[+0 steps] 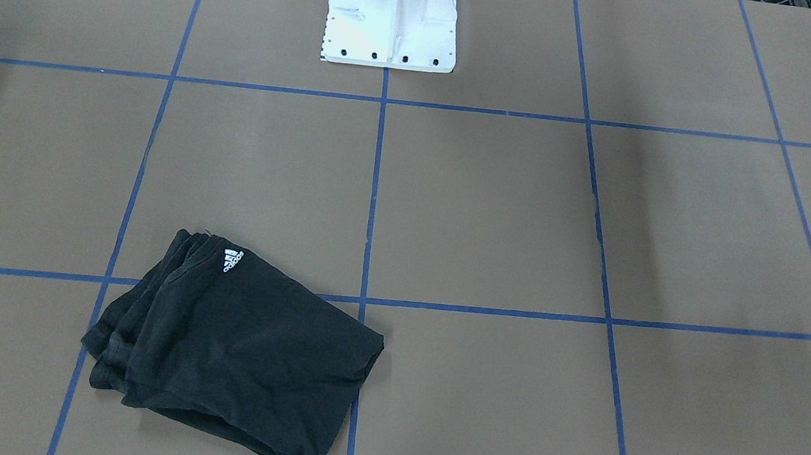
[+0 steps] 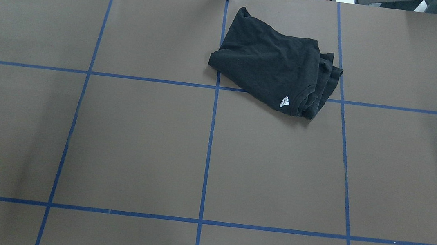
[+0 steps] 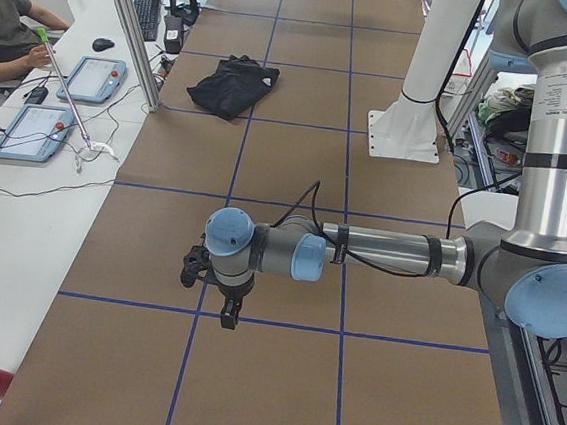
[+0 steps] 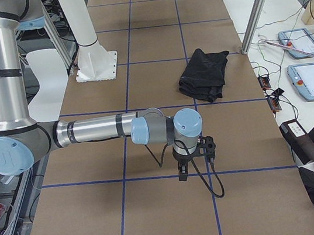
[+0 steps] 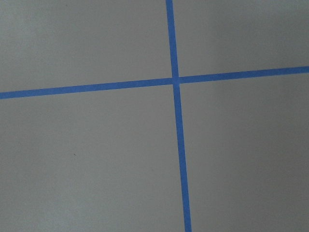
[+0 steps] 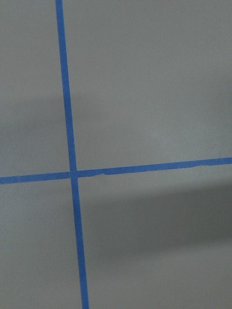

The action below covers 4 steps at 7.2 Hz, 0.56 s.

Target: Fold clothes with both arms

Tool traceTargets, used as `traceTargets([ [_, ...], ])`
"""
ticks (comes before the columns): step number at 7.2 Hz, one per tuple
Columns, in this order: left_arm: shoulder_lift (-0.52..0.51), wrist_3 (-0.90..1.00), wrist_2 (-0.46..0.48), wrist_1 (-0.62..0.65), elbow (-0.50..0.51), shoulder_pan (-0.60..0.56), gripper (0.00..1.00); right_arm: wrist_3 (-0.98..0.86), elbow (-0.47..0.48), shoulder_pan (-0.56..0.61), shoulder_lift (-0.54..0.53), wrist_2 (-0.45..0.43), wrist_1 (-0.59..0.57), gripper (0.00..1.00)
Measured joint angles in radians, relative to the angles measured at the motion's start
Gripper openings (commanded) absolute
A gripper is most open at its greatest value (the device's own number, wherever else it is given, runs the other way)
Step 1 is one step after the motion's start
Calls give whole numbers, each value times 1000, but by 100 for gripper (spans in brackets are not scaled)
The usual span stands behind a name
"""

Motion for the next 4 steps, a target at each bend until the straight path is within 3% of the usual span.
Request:
traceTargets([
  [4, 0, 12, 1, -4, 0, 0, 100, 1, 0, 0, 1, 0, 0, 100],
])
